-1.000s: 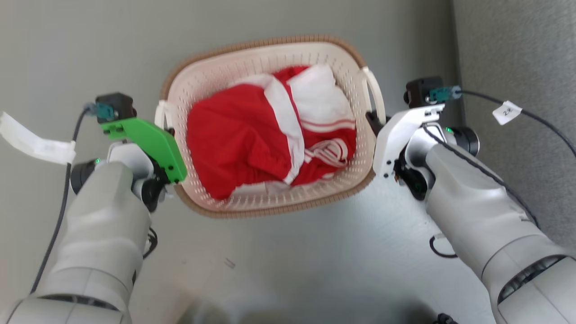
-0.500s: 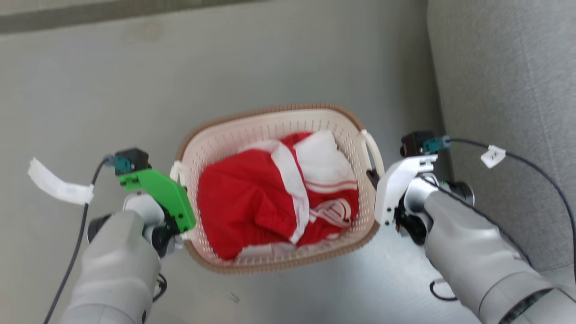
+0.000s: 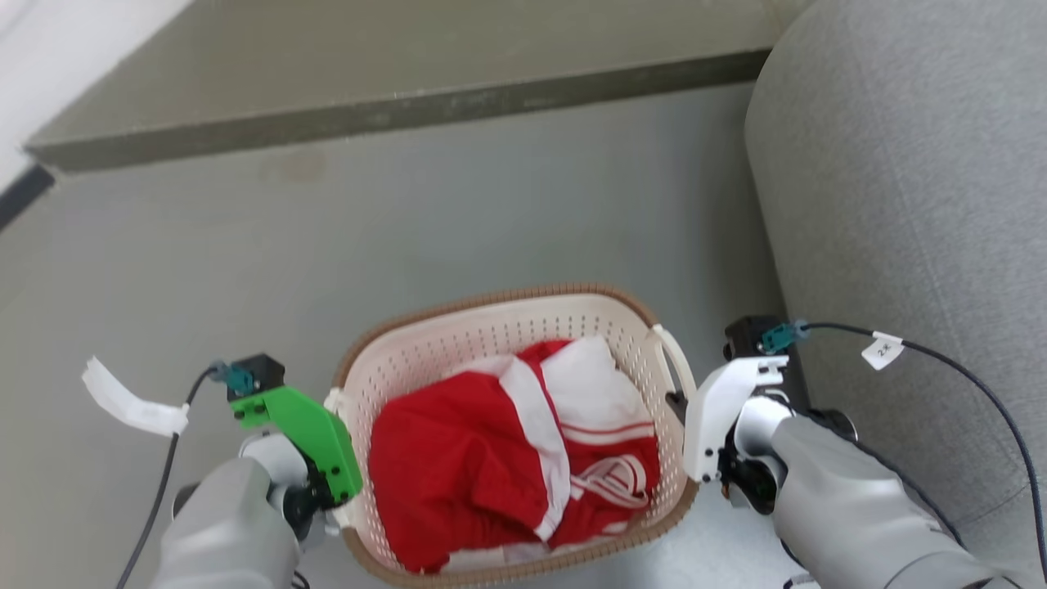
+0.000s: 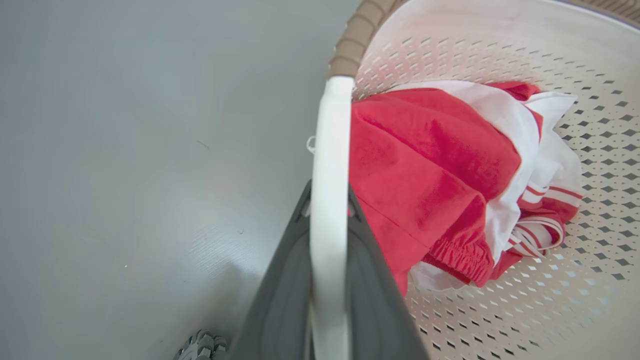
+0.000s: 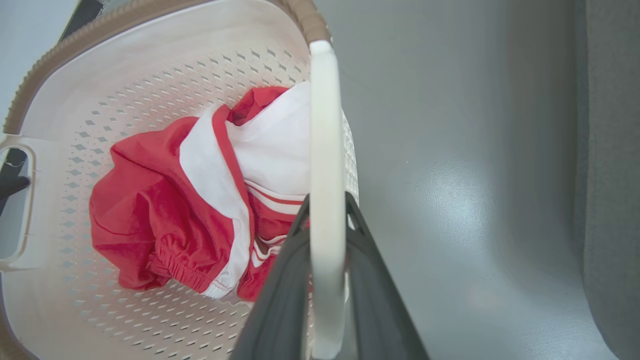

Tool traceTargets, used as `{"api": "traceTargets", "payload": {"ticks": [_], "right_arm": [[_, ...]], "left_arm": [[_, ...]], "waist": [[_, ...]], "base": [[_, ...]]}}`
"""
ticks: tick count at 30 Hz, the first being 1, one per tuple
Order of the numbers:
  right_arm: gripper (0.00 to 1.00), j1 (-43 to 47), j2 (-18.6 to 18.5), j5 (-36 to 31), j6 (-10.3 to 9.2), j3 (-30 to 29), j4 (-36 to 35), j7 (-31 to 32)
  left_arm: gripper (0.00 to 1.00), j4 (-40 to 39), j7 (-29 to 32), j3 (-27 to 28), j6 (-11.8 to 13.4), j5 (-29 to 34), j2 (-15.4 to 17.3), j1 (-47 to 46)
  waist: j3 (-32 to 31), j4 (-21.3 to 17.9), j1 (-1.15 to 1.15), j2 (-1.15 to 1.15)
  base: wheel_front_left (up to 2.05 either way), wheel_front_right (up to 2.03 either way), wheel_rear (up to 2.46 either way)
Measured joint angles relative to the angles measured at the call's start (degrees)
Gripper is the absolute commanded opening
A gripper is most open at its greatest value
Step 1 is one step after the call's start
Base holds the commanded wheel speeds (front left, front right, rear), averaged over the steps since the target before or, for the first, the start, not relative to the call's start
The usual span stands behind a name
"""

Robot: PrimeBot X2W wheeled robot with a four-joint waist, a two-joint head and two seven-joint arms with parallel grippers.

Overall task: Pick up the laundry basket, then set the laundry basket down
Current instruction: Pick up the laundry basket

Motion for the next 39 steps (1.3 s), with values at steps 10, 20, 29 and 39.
{"api": "traceTargets", "payload": {"ticks": [10, 20, 29, 39], "right_arm": [[0.0, 3.5, 0.3, 0.7, 0.24, 0.8, 0.3, 0.7], [0.0, 7.5, 0.5, 2.1, 0.47, 1.2, 0.8, 1.5], [0.0, 10.0, 0.6, 3.6, 0.47, 1.7, 0.9, 2.7], [0.0, 10.9, 0.6, 4.1, 0.42, 1.9, 1.0, 3.2]], "left_arm": [[0.0, 0.1, 1.9, -0.3, 0.0, -0.5, 0.0, 3.9], [0.0, 0.2, 3.0, -0.7, 0.0, -0.8, -0.1, 7.4], [0.0, 0.3, 4.6, -0.9, 0.0, -1.2, -0.1, 9.6], [0.0, 0.4, 5.9, -1.0, 0.0, -1.9, -0.1, 10.2]], "waist": [[-6.3, -0.6, 0.0, 0.0], [-12.0, -1.0, 0.0, 0.0], [-15.7, -0.9, 0.0, 0.0], [-16.6, -0.9, 0.0, 0.0]], "base": [[0.0, 0.0, 0.0], [0.0, 0.0, 0.0], [0.0, 0.0, 0.0], [0.0, 0.0, 0.0]]}}
